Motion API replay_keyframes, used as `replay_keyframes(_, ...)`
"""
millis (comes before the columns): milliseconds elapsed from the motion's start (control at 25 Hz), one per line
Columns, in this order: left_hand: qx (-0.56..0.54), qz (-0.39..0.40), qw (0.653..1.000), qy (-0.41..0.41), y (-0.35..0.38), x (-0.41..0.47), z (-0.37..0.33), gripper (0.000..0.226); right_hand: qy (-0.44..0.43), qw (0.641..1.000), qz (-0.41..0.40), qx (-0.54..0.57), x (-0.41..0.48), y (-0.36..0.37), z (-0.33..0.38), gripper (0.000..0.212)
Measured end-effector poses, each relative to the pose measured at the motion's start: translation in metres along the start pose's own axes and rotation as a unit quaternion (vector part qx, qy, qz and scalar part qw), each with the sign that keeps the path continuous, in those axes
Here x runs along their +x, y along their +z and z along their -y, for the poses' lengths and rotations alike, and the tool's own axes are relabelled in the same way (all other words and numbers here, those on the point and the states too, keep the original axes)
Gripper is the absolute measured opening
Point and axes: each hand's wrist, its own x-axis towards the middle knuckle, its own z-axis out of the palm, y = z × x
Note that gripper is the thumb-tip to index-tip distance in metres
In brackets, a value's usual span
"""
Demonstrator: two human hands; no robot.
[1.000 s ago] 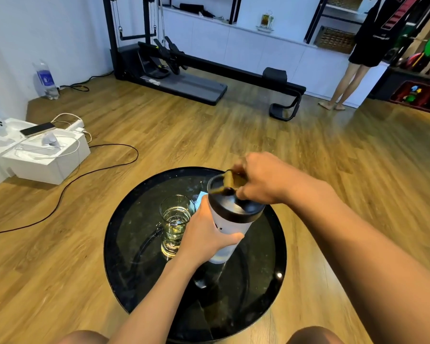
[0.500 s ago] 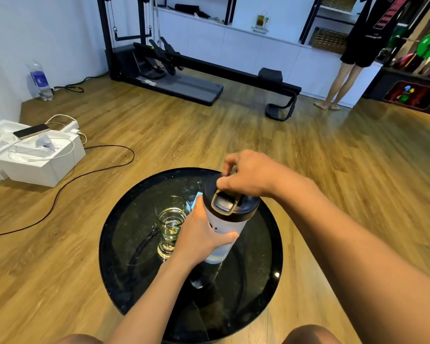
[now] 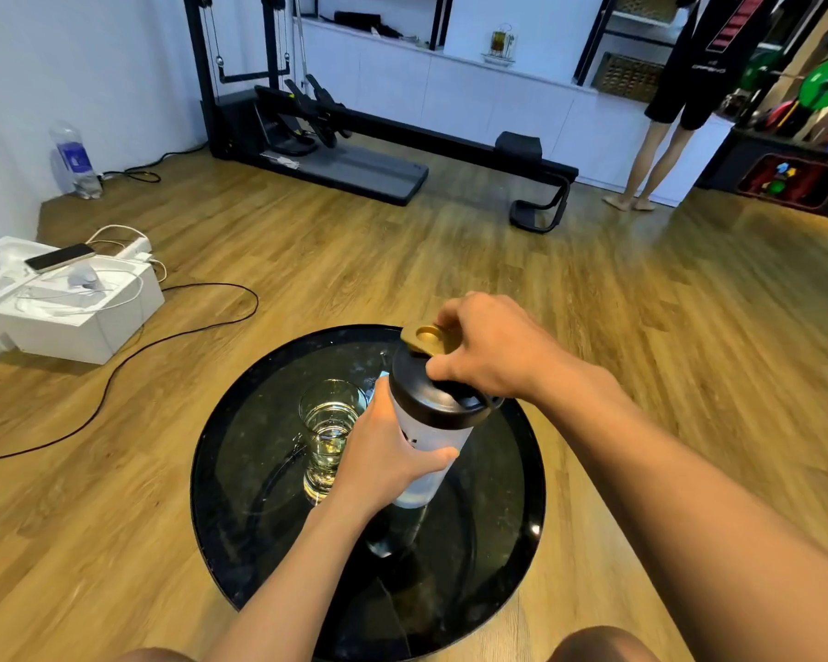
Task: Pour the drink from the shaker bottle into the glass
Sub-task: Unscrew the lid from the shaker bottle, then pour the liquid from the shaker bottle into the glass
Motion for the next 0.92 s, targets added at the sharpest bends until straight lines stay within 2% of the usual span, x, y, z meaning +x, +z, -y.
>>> replay_keyframes(120,-0.001,0.0,1.0,0.004,0.0,0.001,0.002,0.107,-0.028,0.996,-0.017,0.077,-0.003,0.0,-0.012,0.032)
replay_keyframes(240,0.004,-0.002,1.0,0.009,0.002,0.002,0.003,0.089,0.001,0.972,-0.089,0.219,-0.009,0.006,-0.029,0.023)
replay_keyframes(320,0.001,-0.005,1.0,0.02,0.001,0.002,0.003,0.089,0.04,0.92,-0.135,0.365,-0.017,0.012,-0.041,0.02)
replay_keyframes(440,-0.005,-0.002,0.999,0.034,0.0,-0.002,0.003,0.098,0.139,0.802,-0.173,0.555,-0.032,0.027,-0.063,0.015)
replay_keyframes(560,-0.004,-0.008,0.999,0.044,0.002,-0.003,0.006,0.1,0.223,0.718,-0.16,0.64,-0.043,0.055,-0.087,0.013)
replay_keyframes(640,0.008,-0.006,0.999,0.047,0.002,-0.005,0.006,0.101,0.273,0.686,-0.156,0.656,-0.046,0.081,-0.102,0.013)
replay_keyframes(720,0.017,-0.008,0.999,0.046,0.002,-0.006,0.008,0.102,0.32,0.699,-0.145,0.623,-0.046,0.111,-0.115,0.007)
replay_keyframes(760,0.019,-0.009,0.999,0.044,0.003,-0.006,0.008,0.102,0.335,0.722,-0.14,0.59,-0.044,0.127,-0.121,0.004)
replay_keyframes(840,0.023,-0.012,0.999,0.047,0.003,-0.008,0.01,0.101,0.332,0.803,-0.131,0.477,-0.038,0.153,-0.13,0.008)
replay_keyframes(920,0.028,-0.017,0.998,0.047,0.004,-0.009,0.011,0.099,0.303,0.895,-0.102,0.311,-0.03,0.169,-0.133,0.014)
